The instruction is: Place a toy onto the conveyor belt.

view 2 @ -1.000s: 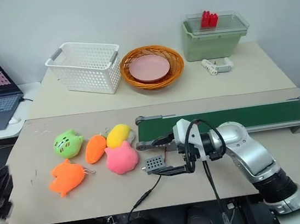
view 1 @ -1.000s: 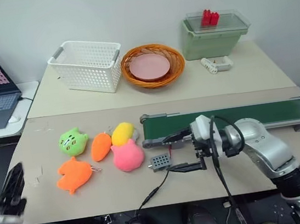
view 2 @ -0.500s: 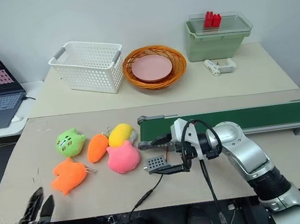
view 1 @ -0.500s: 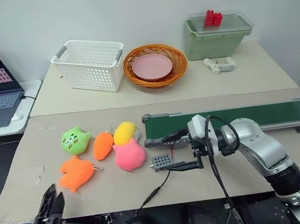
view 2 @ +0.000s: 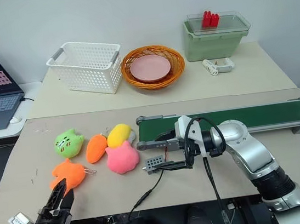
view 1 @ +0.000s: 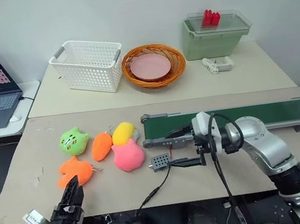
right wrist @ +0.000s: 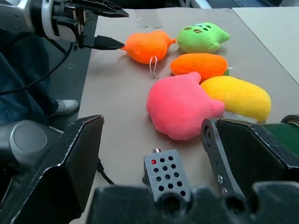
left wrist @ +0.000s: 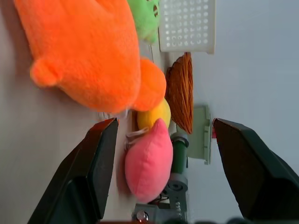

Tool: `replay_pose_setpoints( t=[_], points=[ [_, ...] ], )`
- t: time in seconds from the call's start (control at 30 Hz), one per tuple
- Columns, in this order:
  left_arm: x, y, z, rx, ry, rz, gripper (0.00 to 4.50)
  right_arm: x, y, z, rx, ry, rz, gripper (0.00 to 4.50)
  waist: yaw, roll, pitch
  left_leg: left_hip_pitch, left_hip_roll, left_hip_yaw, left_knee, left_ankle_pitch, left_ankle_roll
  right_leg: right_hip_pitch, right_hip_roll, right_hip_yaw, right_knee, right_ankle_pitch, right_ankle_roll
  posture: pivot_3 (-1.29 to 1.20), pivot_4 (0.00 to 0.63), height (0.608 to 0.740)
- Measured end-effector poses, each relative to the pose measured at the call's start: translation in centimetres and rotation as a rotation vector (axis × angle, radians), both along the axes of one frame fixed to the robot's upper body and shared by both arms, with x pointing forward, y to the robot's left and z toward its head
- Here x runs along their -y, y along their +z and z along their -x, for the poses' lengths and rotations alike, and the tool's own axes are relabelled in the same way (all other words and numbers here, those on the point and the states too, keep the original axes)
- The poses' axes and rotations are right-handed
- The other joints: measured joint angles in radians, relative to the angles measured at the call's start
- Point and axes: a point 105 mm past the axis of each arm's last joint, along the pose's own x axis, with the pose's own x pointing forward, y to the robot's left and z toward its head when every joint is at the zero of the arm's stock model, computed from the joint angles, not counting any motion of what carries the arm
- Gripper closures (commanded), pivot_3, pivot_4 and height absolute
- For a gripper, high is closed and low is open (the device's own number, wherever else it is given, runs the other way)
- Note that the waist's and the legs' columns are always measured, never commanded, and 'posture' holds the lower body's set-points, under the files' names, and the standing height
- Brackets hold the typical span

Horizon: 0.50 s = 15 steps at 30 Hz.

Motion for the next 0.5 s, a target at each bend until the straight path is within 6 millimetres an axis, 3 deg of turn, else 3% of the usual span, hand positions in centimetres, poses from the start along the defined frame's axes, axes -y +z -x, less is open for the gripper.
replay_pose_setpoints(
  t=[0.1,0.27,0.5],
  points=[
    [0.6,-0.1,0.0,-0.004,-0.009,0.016,1.07,0.0,-0.1,0.0,-0.003,-0.006,-0.001,0.00,0.000,0.000,0.000,0.000,0.000,0.000,0.000,0.000,0.000,0.000,0.000,0.000,0.000,0.000,0.000,0.00,0.150,0.740],
    [-0.5,-1.6,-0.5,-0.066,0.103,0.026,1.07,0.0,-0.1,-0.1,0.000,-0.012,-0.004,0.00,0.001,0.000,0.000,0.000,0.000,0.000,0.001,0.000,0.000,0.001,0.000,0.000,0.000,-0.001,0.001,0.00,0.150,0.740],
    [-1.5,-2.7,-2.7,-0.122,0.162,-0.022,1.07,-0.2,0.1,-0.2,0.008,-0.025,-0.020,0.00,0.001,0.000,0.000,0.000,0.000,0.000,0.001,0.000,0.000,0.001,0.001,0.000,0.000,0.000,0.000,0.00,0.150,0.740]
  ],
)
